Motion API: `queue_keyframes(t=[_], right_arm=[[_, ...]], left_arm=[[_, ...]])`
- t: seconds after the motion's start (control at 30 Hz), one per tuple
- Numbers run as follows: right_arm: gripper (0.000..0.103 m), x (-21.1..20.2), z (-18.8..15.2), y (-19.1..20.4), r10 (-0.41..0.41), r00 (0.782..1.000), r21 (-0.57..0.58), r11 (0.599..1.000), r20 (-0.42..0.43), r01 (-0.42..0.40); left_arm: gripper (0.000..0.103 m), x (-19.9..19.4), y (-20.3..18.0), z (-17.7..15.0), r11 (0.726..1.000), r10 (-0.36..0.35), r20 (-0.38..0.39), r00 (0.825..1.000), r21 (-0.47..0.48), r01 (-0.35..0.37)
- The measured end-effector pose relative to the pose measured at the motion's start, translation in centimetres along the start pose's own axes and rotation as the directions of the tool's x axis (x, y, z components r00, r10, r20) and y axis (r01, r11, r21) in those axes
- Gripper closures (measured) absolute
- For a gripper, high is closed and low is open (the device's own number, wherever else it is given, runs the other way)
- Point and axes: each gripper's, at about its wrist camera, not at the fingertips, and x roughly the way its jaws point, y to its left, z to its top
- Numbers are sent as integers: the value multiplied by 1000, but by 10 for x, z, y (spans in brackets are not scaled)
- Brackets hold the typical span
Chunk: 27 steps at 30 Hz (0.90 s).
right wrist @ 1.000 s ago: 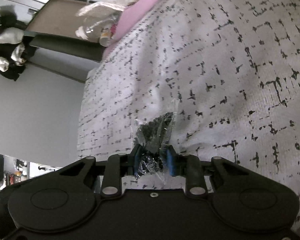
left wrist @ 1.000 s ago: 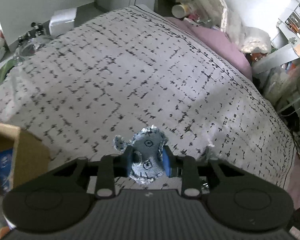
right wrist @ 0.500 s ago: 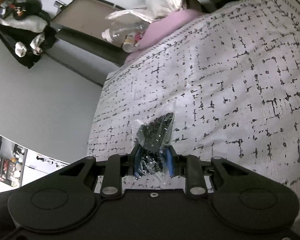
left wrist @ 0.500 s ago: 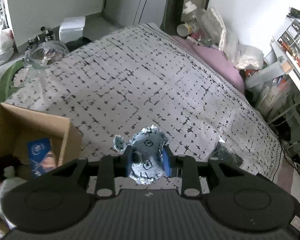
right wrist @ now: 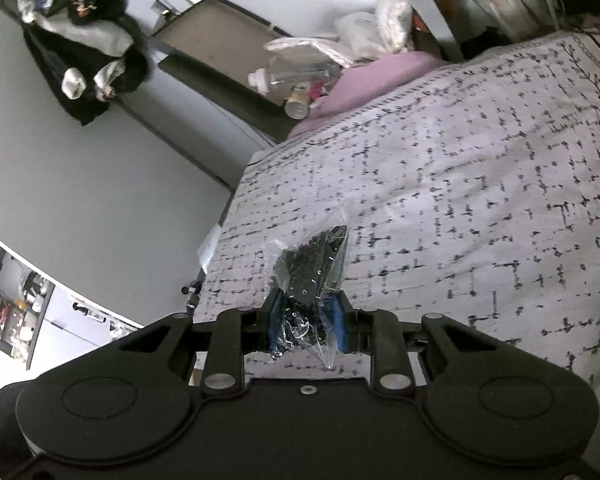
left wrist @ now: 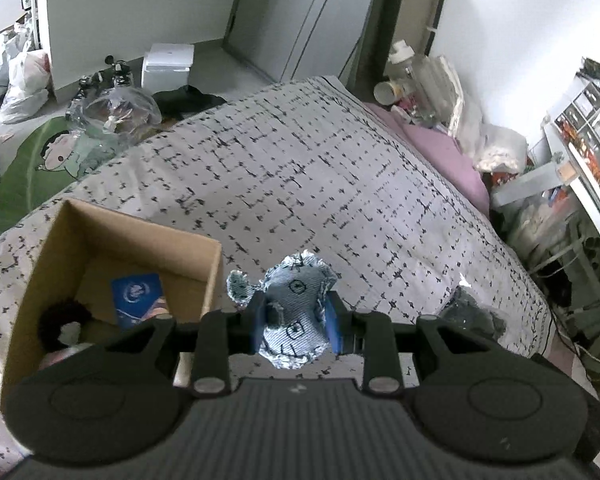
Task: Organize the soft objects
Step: 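Lift the octopus and the bag and carry both over the box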
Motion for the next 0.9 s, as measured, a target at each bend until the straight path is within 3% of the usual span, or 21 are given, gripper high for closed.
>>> queue_keyframes(t=[0.5,0.9], right_arm=[[77,0,-24,71,56,998,-92,994,-22,-58],[78,20,-49,119,80,988,-171,980,-131,-102]], left_arm=[[73,-37,65,26,999,8,73,997,-50,-4],[73,-42,117,42,994,41,62,997,-101,-34]])
